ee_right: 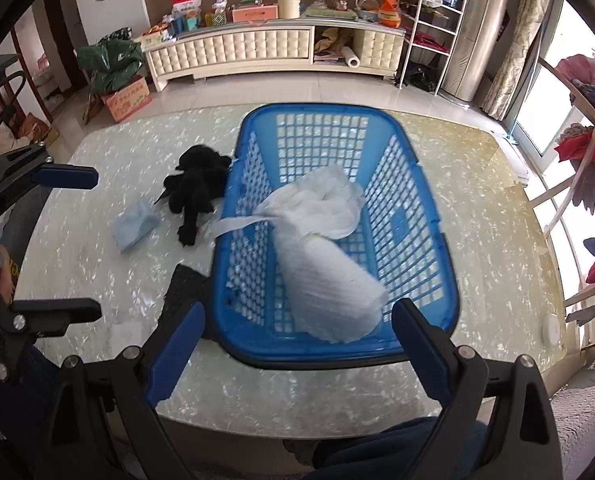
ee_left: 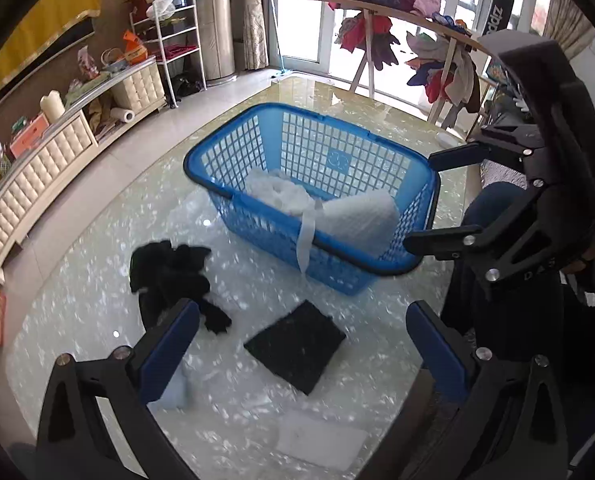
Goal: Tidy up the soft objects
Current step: 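Withdraw both tools from the basket back over the table, then lower the left tool to the white sheet while the right tool lowers to the black fuzzy pad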
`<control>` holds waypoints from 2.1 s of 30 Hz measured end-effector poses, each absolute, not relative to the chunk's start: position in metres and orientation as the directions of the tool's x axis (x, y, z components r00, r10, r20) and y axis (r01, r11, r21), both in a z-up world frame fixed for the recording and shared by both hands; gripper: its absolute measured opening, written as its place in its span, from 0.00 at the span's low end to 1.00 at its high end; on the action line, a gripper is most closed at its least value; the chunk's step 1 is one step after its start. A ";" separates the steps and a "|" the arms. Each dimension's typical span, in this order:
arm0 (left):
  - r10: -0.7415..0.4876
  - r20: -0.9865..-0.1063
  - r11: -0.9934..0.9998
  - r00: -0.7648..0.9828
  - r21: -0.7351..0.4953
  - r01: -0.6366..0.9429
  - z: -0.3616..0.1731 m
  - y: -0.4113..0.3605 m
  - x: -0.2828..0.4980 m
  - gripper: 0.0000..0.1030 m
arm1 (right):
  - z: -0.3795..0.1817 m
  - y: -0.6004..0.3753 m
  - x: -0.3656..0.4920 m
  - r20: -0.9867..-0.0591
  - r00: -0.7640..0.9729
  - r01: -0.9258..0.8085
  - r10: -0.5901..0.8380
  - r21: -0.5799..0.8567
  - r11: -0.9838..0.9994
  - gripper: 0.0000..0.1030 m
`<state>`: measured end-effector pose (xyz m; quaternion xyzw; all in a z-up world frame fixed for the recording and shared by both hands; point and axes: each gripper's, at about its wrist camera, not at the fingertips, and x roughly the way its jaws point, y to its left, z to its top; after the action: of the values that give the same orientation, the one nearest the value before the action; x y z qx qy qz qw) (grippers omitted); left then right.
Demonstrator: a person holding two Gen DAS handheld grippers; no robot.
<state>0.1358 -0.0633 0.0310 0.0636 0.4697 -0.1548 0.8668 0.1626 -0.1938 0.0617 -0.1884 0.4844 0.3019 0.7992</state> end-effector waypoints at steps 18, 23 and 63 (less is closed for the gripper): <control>-0.203 -0.853 0.965 0.480 -0.092 0.244 -0.016 -0.028 0.072 1.00 | 0.051 -0.146 0.112 -0.879 0.336 -0.731 0.339 -0.016 0.682 0.91; -0.187 -0.873 0.971 0.451 -0.092 0.223 -0.034 -0.020 0.057 1.00 | 0.034 -0.129 0.102 -0.896 0.305 -0.757 0.323 -0.022 0.653 0.91; -0.132 -0.959 0.983 0.252 -0.159 -0.091 -0.133 0.014 0.058 1.00 | -0.073 -0.099 0.128 -0.947 0.182 -0.662 0.264 0.080 0.745 0.91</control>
<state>0.0575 0.0138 -0.1325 -0.0910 0.6115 -0.0129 0.7859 0.1282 -0.0986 -0.0726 -0.1779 0.5596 0.3096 0.7479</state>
